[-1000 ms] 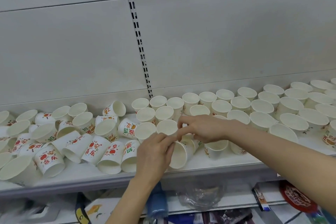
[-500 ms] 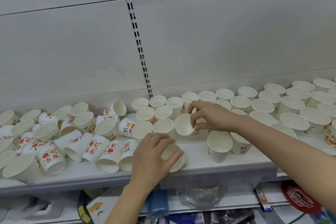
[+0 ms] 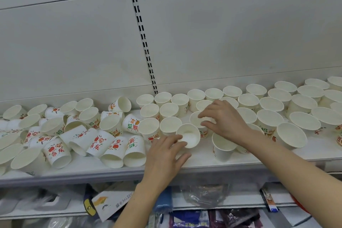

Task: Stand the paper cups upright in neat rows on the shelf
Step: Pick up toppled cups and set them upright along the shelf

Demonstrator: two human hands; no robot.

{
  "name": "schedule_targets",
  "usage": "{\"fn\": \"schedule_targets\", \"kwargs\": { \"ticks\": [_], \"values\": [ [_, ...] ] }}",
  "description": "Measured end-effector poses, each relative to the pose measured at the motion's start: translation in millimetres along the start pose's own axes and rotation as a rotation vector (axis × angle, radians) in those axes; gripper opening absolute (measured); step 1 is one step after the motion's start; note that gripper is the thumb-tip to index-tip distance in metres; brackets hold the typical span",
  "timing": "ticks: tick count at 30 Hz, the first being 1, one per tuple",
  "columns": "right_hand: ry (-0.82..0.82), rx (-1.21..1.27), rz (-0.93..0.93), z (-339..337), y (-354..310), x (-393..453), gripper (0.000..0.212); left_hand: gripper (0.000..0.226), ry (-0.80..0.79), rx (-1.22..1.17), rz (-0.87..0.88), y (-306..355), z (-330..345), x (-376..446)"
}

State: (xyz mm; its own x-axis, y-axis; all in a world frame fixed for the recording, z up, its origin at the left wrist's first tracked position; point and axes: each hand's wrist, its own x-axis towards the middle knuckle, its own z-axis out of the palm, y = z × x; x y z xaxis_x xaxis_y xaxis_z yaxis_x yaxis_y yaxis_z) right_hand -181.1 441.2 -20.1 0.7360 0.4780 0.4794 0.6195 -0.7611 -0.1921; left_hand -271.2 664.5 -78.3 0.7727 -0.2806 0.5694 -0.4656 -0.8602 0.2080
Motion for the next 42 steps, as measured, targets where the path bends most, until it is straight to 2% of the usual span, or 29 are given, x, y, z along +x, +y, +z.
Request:
{"fn": "schedule_targets", "kwargs": {
  "ticks": [2, 5, 7, 9, 12, 14, 16, 19, 22, 24, 28, 30, 32, 34, 36, 38, 40, 42],
  "values": [
    [0.164, 0.087, -0.073, -4.9, -18.7, -9.0, 0.025, 0.029, 0.069, -0.058, -0.058, -1.9, -6.2, -1.6],
    [0.134, 0.072, -0.23, -0.9, -45.0, -27.4, 0.038, 0.026, 0.184, -0.031, -0.266, -19.9, -20.8, -2.1],
    [0.053, -0.021, -0.267, 9.5, -49.1, -35.7, 0.041, 0.034, 0.088, 0.054, -0.298, -31.5, -29.7, -2.2],
    [0.006, -0.11, -0.269, 19.5, -46.3, -39.0, 0.033, 0.042, -0.031, 0.079, -0.265, -33.5, -34.1, -3.4],
    [0.051, -0.129, -0.259, 26.1, -45.8, -41.7, 0.014, 0.052, -0.158, 0.065, -0.29, -26.6, -36.0, -5.3],
    [0.096, -0.123, -0.246, 27.3, -44.9, -44.1, 0.011, 0.066, -0.247, 0.034, -0.312, -22.6, -38.6, -5.1],
    [0.115, -0.119, -0.22, 25.1, -44.7, -45.0, 0.009, 0.071, -0.339, 0.034, -0.289, -19.7, -41.9, -5.6],
    [0.095, -0.128, -0.153, 24.5, -43.2, -44.3, 0.004, 0.047, -0.375, 0.079, -0.283, -20.5, -42.0, -9.7],
    [-0.015, -0.16, -0.109, 27.4, -42.3, -42.0, 0.015, 0.027, -0.279, 0.023, -0.357, -16.3, -41.8, -5.9],
    [-0.044, -0.171, -0.096, 26.4, -45.5, -39.0, 0.014, 0.024, -0.233, 0.002, -0.384, -8.0, -43.8, 4.5],
    [0.059, -0.159, -0.087, 19.7, -53.3, -36.4, 0.004, 0.022, -0.151, 0.003, -0.53, 1.6, -46.4, 23.9],
    [0.082, -0.171, -0.086, 19.4, -53.6, -38.4, 0.012, 0.019, -0.197, -0.008, -0.576, 1.8, -42.4, 29.0],
    [0.086, -0.181, -0.077, 19.7, -54.2, -40.9, 0.024, 0.02, -0.21, -0.032, -0.579, 0.4, -38.3, 31.4],
    [0.087, -0.186, -0.065, 21.3, -54.2, -42.6, 0.029, 0.029, -0.131, -0.05, -0.559, 0.4, -38.2, 29.3],
    [0.101, -0.188, -0.047, 23.7, -54.2, -42.9, 0.028, 0.034, -0.061, -0.086, -0.446, 0.9, -38.0, 21.1],
    [0.133, -0.182, -0.035, 27.3, -52.8, -42.9, 0.026, 0.039, -0.107, -0.119, -0.295, 0.9, -35.0, 9.3],
    [0.174, -0.17, -0.028, 30.2, -52.9, -42.8, 0.022, 0.034, -0.127, -0.057, -0.173, -5.0, -26.9, -0.3],
    [0.215, -0.158, -0.024, 33.4, -54.6, -43.3, 0.02, 0.018, -0.071, -0.013, -0.098, -12.8, -19.6, -3.1]
  ]
}}
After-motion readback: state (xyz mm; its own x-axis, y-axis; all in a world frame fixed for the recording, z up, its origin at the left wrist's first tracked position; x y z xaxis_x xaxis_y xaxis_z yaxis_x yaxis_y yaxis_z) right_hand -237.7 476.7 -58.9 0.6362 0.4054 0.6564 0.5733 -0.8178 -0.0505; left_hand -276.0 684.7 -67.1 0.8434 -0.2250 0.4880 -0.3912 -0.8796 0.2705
